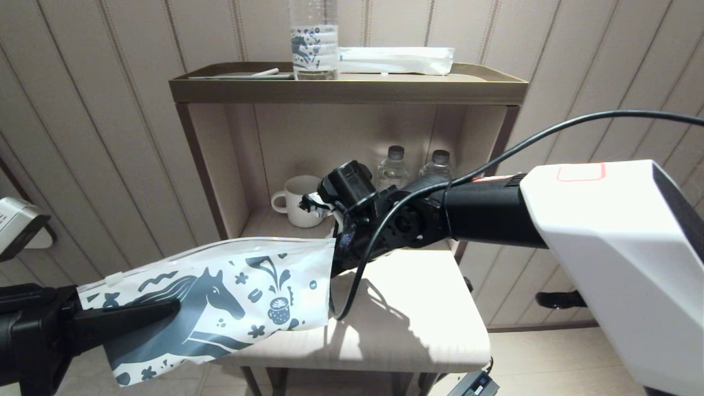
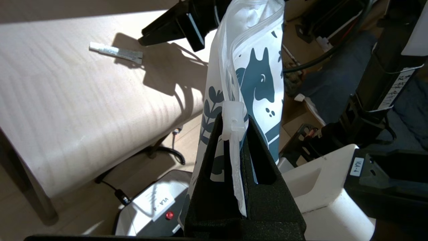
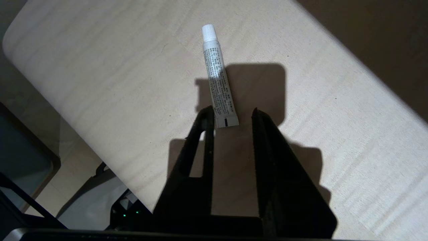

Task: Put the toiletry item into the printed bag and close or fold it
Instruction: Pick up the toothpaste

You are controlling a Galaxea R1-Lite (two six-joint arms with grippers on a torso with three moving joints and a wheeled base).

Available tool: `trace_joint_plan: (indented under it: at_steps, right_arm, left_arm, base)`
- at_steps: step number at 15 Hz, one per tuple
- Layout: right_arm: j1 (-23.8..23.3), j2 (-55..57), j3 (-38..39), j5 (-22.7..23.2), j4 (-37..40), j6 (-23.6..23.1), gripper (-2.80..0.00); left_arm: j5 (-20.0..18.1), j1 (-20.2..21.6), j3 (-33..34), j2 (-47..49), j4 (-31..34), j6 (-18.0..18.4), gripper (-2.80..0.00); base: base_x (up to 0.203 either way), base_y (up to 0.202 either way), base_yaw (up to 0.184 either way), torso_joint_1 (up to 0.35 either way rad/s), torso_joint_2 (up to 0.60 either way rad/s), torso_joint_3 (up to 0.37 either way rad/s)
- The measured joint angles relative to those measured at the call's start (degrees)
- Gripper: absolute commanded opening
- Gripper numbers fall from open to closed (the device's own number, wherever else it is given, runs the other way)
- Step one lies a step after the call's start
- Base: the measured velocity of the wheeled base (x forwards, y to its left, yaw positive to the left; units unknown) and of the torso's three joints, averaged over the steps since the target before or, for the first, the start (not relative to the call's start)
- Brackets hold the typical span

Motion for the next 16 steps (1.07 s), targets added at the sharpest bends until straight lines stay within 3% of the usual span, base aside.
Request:
trace_joint_plan:
  at_steps: [9, 16]
  right_arm:
    - [1.07, -7.17, 13.91, 1.32, -0.52, -0.50, 0.00]
    - [2.04, -5.28, 11.57, 3.58, -0.55, -0.81, 0.00]
  left_arm:
    - [0.24, 0.04, 0.04, -1.10, -1.13, -0.05, -2.80]
    - [2.23, 0.15, -0.14, -1.67, -2.16, -0.08, -2.80]
  base:
    - [0.000, 0.000, 0.000, 0.000, 0.00, 0.000]
    - [0.000, 0.000, 0.000, 0.000, 0.00, 0.000]
